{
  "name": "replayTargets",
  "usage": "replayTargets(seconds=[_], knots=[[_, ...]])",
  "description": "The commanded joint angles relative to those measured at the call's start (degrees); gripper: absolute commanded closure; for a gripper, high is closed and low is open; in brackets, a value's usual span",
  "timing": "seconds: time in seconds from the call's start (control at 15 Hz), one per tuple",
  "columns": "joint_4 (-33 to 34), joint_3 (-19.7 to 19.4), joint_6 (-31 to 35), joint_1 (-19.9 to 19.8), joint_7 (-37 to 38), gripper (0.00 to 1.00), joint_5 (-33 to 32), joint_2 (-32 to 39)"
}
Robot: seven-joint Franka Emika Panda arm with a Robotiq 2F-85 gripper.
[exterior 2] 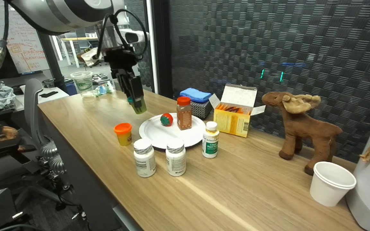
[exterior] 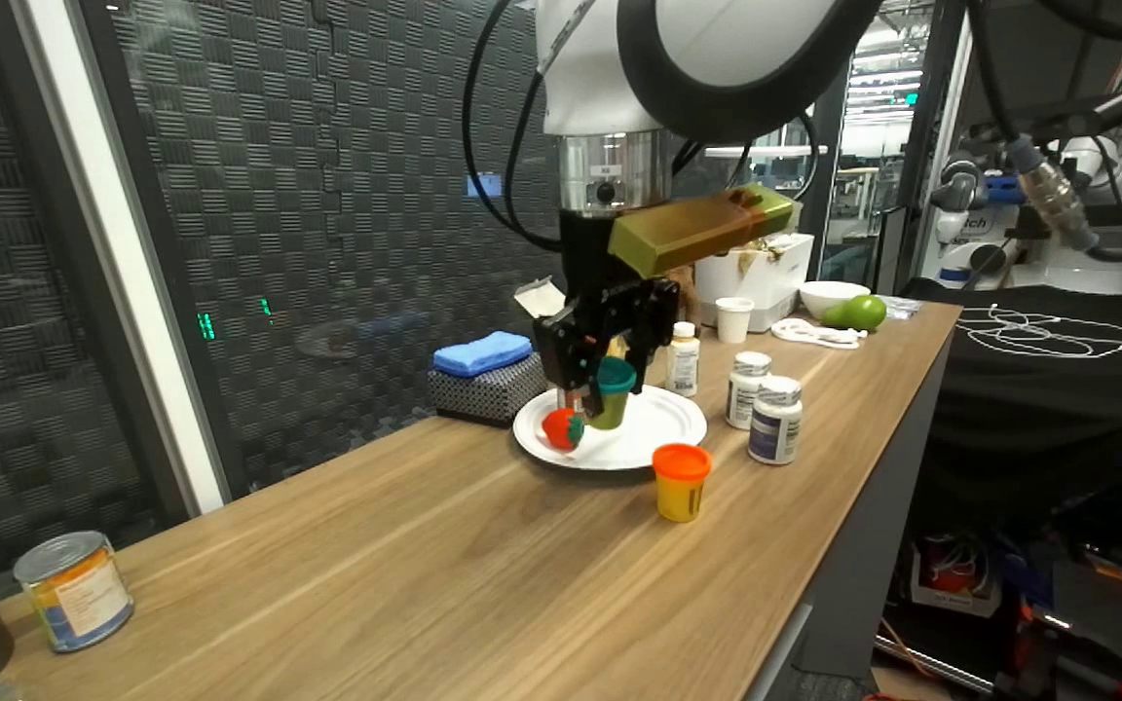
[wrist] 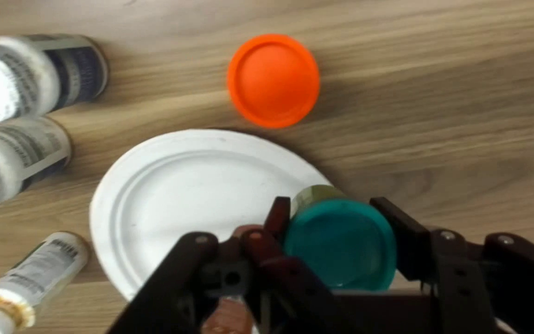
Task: Place the containers and orange toy on the white plate
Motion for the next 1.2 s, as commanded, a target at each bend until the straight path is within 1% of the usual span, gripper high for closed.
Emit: replayTargets(seconds=[0.0,0.2,0.47,0.73,1.07,1.13], knots=[[1.4,-1.2,0.9,-2.4,2.7,0.76,-3.8,0.9],[2.2,-2.2,1.7,-4.0,2.6,0.76,-3.7,3.2],[3.1,-2.5,3.3,-4.9,0.7,0.76,-0.7,6.3],[4.5,-2.1,4.2,-4.8,-1.4,0.76,3.3,8.6],[7.0,-1.1,3.6,-4.6,-5.4,0.76,8.7,10.8],[7.6,-1.2,3.5,-4.4,-5.7,0.76,8.9,11.3]])
